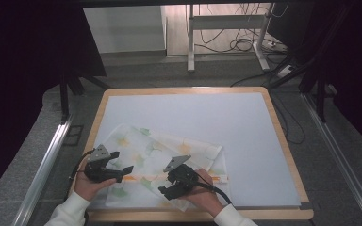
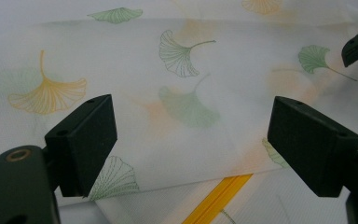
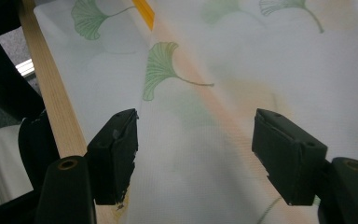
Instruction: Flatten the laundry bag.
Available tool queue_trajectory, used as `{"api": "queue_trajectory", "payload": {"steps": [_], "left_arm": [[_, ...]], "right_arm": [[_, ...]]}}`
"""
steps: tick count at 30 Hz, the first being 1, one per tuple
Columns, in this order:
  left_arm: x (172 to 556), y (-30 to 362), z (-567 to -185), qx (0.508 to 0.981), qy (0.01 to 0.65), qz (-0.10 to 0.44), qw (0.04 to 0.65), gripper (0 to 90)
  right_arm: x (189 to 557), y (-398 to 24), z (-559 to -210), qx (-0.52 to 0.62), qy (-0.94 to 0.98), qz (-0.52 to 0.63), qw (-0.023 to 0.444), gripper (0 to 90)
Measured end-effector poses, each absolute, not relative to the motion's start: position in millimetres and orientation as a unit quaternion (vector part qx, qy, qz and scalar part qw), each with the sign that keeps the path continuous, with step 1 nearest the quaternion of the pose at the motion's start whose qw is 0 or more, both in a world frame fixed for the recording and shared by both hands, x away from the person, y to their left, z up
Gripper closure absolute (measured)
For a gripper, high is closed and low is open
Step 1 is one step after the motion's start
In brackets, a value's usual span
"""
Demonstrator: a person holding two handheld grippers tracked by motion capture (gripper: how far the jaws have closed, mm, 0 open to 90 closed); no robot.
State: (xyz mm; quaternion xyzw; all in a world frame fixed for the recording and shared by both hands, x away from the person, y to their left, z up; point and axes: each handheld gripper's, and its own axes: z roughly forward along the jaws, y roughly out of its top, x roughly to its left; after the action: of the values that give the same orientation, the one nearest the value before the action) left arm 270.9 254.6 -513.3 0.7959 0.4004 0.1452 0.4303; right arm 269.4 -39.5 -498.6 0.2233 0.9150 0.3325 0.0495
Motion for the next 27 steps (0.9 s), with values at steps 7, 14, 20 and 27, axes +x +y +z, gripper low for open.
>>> {"api": "queue_trajectory", "payload": {"steps": [7,14,20,27], "left_arm": [[271,254,-514,0.797,0.400,0.144,0.429,15.7],[271,253,-514,0.798,0.399,0.143,0.428,15.7],[271,254,-514,0.799,0.399,0.143,0.427,15.8],[271,253,-514,0.799,0.399,0.142,0.427,15.8]], "right_arm": [[264,-30,-505,0.211,0.925,0.313,0.046,31.2],[259,-24,-510,0.201,0.931,0.301,0.042,31.1],[257,-21,-514,0.196,0.937,0.286,0.048,31.1],[257,-21,-518,0.198,0.940,0.272,0.057,32.8]]}}
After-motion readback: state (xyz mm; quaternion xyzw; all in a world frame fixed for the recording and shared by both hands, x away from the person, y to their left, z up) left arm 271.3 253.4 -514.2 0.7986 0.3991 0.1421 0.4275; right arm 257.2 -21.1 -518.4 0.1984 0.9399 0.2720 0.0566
